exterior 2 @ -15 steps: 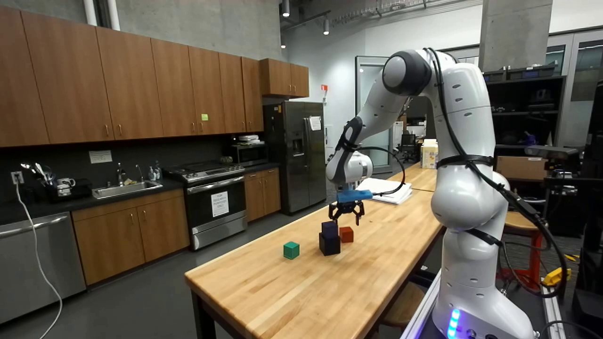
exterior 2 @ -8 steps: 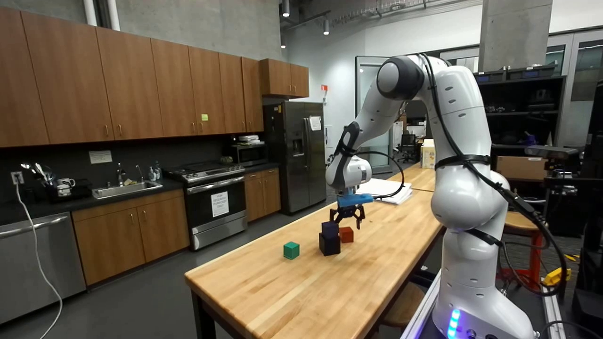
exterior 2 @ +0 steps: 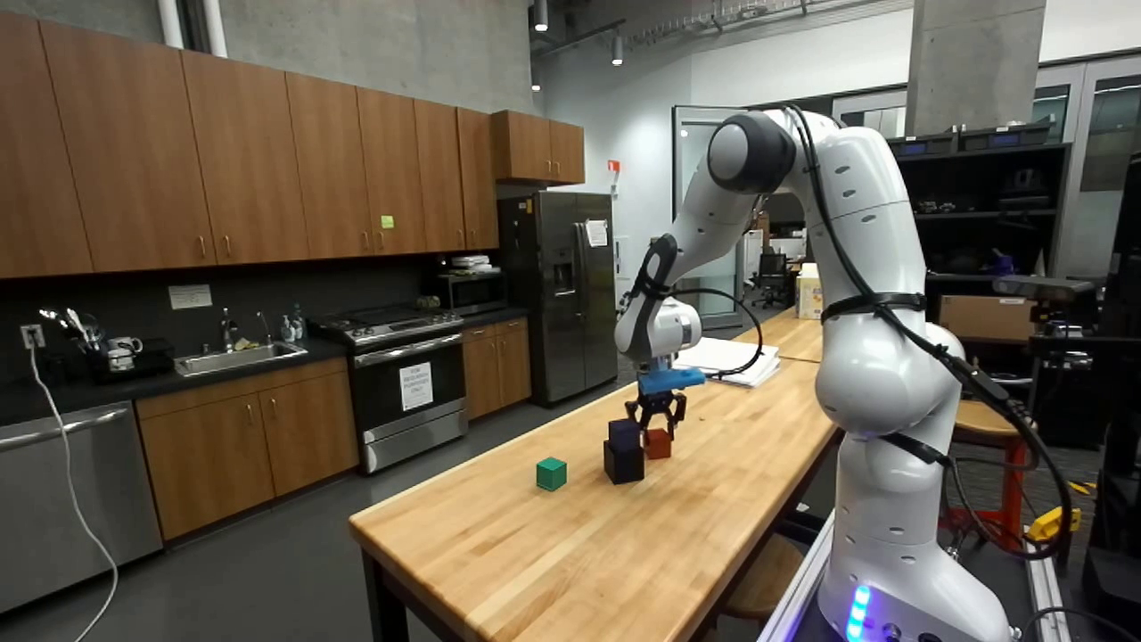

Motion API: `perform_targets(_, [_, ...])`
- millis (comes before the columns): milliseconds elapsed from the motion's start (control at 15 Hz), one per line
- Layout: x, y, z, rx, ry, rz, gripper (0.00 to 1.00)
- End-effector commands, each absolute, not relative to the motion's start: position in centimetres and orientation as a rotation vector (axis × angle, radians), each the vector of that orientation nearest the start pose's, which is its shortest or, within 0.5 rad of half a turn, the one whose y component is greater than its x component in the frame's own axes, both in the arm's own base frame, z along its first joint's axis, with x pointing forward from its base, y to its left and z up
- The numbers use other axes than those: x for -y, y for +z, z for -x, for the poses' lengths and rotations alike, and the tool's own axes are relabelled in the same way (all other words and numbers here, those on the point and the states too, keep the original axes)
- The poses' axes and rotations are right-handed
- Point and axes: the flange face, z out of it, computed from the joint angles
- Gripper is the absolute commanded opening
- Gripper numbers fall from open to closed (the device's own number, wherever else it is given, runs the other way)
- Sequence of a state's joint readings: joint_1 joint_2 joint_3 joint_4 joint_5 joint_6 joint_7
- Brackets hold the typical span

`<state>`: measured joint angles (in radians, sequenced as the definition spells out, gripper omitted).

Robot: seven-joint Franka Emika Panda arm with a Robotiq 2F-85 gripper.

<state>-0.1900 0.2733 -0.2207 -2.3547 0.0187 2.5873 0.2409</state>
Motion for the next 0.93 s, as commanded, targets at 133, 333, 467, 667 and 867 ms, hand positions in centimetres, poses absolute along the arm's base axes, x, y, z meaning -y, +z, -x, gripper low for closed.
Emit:
perform_targets(133, [20.7,23.0,-46.7,-1.009,0.024,3.028,0.3])
perform_targets(333, [20.5,24.0,-46.6,-1.015,0.009,3.023,0.3])
perform_targets(467, [20.1,25.3,-46.7,-1.007,-0.009,3.018,0.3])
perform_targets(667, [19.4,27.5,-47.0,-0.987,-0.03,3.012,0.3])
perform_targets(867, [18.7,29.9,-47.1,-0.97,-0.051,3.017,0.3])
